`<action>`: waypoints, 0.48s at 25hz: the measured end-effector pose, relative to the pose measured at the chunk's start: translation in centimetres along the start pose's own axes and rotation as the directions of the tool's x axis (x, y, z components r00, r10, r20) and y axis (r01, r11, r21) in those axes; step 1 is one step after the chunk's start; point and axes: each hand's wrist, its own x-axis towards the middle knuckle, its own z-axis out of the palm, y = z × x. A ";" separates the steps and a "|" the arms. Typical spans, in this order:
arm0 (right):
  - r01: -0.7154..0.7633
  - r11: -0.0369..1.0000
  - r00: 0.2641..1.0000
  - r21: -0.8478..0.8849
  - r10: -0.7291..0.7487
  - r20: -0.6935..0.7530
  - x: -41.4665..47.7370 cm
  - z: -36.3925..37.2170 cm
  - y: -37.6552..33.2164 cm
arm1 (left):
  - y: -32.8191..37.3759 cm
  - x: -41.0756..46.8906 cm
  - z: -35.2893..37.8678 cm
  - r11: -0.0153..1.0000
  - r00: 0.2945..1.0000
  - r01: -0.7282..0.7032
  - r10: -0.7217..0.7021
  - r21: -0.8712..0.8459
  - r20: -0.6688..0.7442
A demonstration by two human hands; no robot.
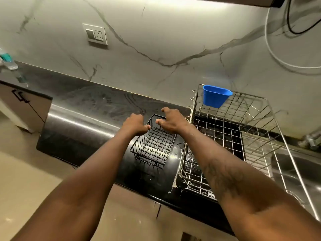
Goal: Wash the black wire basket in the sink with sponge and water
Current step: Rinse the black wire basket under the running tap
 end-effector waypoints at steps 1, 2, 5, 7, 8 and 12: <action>-0.016 1.000 1.000 -0.007 0.016 0.019 0.0 0.3 0.1 | 0.0 -0.1 0.9 1.000 0.998 0.018 -0.019 0.014 0.056; -0.030 0.999 0.999 -0.020 0.030 0.032 0.2 0.6 0.2 | 0.0 0.0 1.8 0.999 0.996 0.030 -0.031 0.015 0.079; -0.069 0.995 0.994 -0.068 0.075 0.079 0.5 1.5 0.9 | -0.5 -0.1 4.8 0.998 0.995 0.056 -0.054 -0.017 0.078; -0.080 0.995 0.993 -0.065 0.085 0.087 0.9 1.7 1.0 | -1.2 0.1 5.8 0.997 0.996 0.074 -0.072 -0.028 0.056; -0.076 0.995 0.993 -0.063 0.082 0.088 1.0 1.6 0.9 | -1.5 0.1 6.0 0.996 0.995 0.084 -0.083 -0.023 0.061; -0.070 0.993 0.993 -0.092 0.078 0.088 1.4 1.9 1.2 | -1.3 -0.2 6.7 0.987 0.990 0.128 -0.121 -0.092 0.076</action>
